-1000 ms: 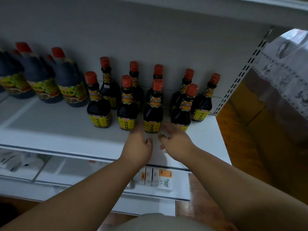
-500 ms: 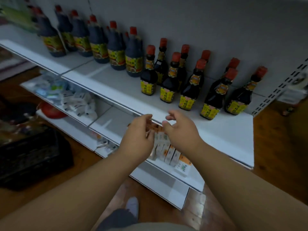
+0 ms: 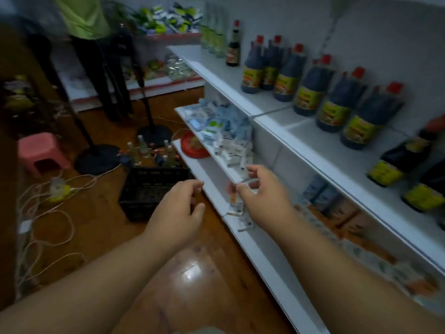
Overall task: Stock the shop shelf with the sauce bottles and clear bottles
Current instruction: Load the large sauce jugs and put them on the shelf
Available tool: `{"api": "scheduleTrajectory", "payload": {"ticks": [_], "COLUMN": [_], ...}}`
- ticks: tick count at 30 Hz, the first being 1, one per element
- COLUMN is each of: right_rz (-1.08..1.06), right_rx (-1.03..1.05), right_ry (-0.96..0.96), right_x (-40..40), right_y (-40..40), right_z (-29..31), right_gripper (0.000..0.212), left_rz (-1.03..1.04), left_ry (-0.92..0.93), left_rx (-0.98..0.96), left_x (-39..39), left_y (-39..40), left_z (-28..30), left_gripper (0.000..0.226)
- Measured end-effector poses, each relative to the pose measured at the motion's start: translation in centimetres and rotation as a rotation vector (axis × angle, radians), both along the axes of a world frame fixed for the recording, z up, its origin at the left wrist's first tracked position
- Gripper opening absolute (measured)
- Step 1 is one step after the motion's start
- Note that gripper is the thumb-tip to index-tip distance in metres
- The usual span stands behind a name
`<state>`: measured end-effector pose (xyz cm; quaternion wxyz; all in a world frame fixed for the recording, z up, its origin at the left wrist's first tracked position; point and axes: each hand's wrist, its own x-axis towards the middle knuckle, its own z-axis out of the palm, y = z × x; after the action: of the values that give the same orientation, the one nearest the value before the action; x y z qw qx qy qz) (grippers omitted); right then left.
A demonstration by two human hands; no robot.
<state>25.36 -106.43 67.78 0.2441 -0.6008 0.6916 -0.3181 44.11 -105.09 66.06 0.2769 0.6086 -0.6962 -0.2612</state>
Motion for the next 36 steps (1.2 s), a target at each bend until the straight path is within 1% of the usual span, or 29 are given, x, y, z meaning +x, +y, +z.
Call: {"api": "scheduleTrajectory", "payload": {"ticks": [3, 5, 10, 14, 18, 21, 24, 27, 32, 36], "right_rz": [0.114, 0.176, 0.285, 0.381, 0.48, 0.55, 0.557, 0.55, 0.431, 0.295], "right_rx": [0.007, 0.016, 0.025, 0.028, 0.06, 0.083, 0.106, 0.134, 0.161, 0.206], "right_ry": [0.002, 0.036, 0.109, 0.104, 0.093, 0.089, 0.084, 0.091, 0.081, 0.089], "right_x": [7.8, 11.6, 17.8, 22.5, 28.2, 33.1, 38.1, 42.9, 49.4, 50.9], "right_y": [-3.7, -5.8, -12.4, -19.0, -26.2, -31.0, -34.9, -38.5, -44.7, -48.5], "right_z": [0.3, 0.6, -0.6, -2.7, -3.7, -3.7, -4.2, -5.5, -7.2, -7.5], "right_gripper": [0.051, 0.051, 0.051, 0.049, 0.048, 0.05, 0.051, 0.049, 0.046, 0.05], "left_rz": [0.106, 0.165, 0.24, 0.292, 0.366, 0.415, 0.444, 0.424, 0.285, 0.168], "left_ry": [-0.028, -0.031, -0.025, -0.051, -0.13, -0.155, -0.15, -0.148, -0.164, -0.187], "left_rx": [0.026, 0.03, 0.04, 0.068, 0.1, 0.107, 0.113, 0.103, 0.122, 0.149], "left_x": [8.2, 12.0, 17.7, 21.5, 26.6, 31.0, 35.5, 40.4, 48.8, 52.0], "left_y": [-1.7, -3.0, -8.3, -13.4, -18.6, -22.2, -25.6, -29.6, -38.0, -44.8], "left_z": [0.4, 0.5, -1.2, -2.5, -1.9, -1.8, -2.6, -4.3, -6.4, -6.6], "left_gripper": [0.045, 0.044, 0.043, 0.042, 0.042, 0.044, 0.046, 0.044, 0.042, 0.04]}}
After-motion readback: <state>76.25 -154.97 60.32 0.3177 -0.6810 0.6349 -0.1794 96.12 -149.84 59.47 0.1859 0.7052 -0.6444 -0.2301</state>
